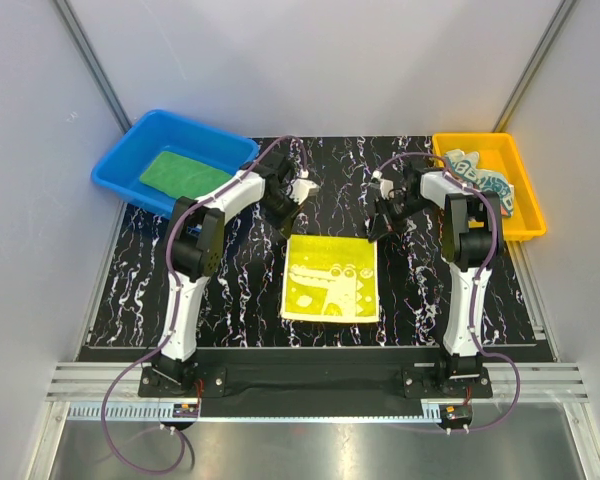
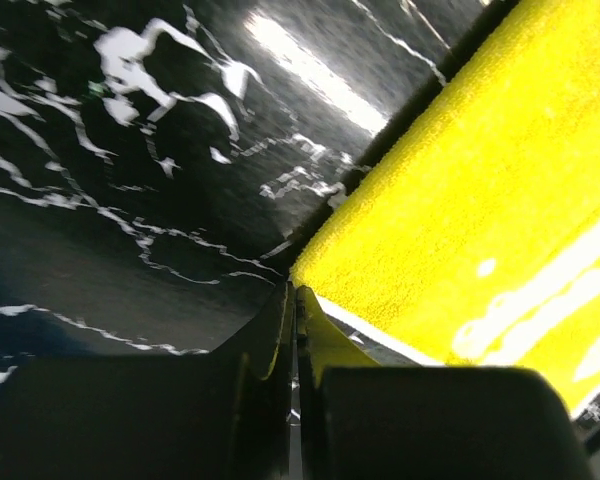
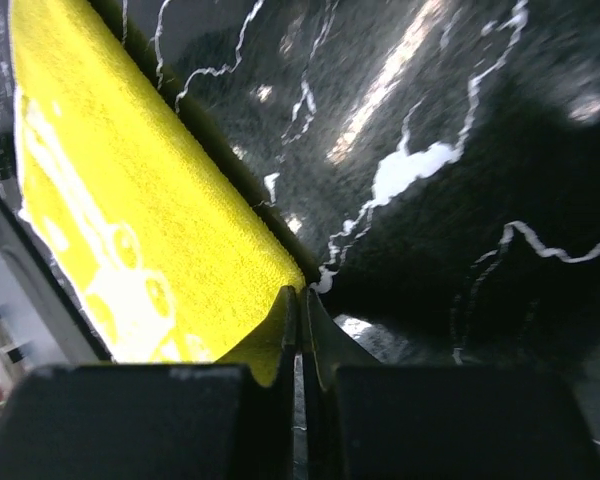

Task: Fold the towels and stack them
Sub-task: Fold the towel

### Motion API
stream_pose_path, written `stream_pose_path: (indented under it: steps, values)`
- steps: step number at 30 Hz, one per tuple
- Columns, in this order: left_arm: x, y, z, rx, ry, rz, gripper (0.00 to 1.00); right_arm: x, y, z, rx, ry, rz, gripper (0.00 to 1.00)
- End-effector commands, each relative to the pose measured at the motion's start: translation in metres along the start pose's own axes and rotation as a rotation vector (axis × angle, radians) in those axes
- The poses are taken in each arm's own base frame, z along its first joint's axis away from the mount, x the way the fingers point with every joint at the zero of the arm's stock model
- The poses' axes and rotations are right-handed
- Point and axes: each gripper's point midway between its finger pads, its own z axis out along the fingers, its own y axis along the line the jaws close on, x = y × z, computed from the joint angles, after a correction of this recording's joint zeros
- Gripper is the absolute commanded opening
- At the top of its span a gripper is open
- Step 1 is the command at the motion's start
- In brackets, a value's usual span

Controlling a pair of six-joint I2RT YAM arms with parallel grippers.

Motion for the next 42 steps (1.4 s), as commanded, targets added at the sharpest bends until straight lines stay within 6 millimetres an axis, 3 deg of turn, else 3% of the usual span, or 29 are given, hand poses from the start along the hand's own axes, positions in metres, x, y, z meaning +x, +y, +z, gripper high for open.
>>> stream_pose_path:
  steps: [1, 7, 12, 19, 23, 27, 28, 29, 34, 37, 42]
  values:
    - [-0.035, 0.021, -0.027, -0.127, -0.112, 0.044, 0.00, -0.030, -0.015, -0.018, 0.132, -0.052, -0.091, 0.01]
    - [-0.050, 0.026, -0.051, -0.194, -0.171, 0.070, 0.00, -0.055, -0.003, -0.033, 0.165, -0.137, -0.169, 0.00]
    - [-0.051, 0.028, -0.065, -0.238, -0.188, 0.069, 0.00, -0.055, 0.000, -0.033, 0.206, -0.143, -0.205, 0.00]
    - [-0.053, 0.014, -0.086, -0.253, -0.266, 0.081, 0.00, -0.071, 0.016, -0.060, 0.331, -0.276, -0.301, 0.00]
    - [-0.040, 0.007, -0.088, -0.240, -0.247, 0.078, 0.00, -0.066, 0.027, -0.065, 0.368, -0.322, -0.329, 0.00]
    - [-0.036, 0.003, -0.094, -0.249, -0.264, 0.079, 0.00, -0.060, 0.051, -0.064, 0.392, -0.355, -0.416, 0.00]
    - [-0.034, 0.002, -0.097, -0.256, -0.262, 0.075, 0.00, -0.064, 0.051, -0.066, 0.437, -0.378, -0.444, 0.00]
    - [-0.031, 0.001, -0.096, -0.254, -0.255, 0.077, 0.00, -0.053, 0.049, -0.061, 0.443, -0.362, -0.443, 0.00]
    - [-0.021, -0.006, -0.100, -0.268, -0.268, 0.076, 0.00, -0.047, 0.058, -0.069, 0.500, -0.397, -0.463, 0.00]
    - [-0.014, -0.012, -0.102, -0.273, -0.278, 0.066, 0.00, -0.029, 0.067, -0.061, 0.490, -0.359, -0.521, 0.00]
    - [0.000, -0.021, -0.107, -0.304, -0.284, 0.066, 0.00, -0.024, 0.076, -0.072, 0.510, -0.396, -0.525, 0.00]
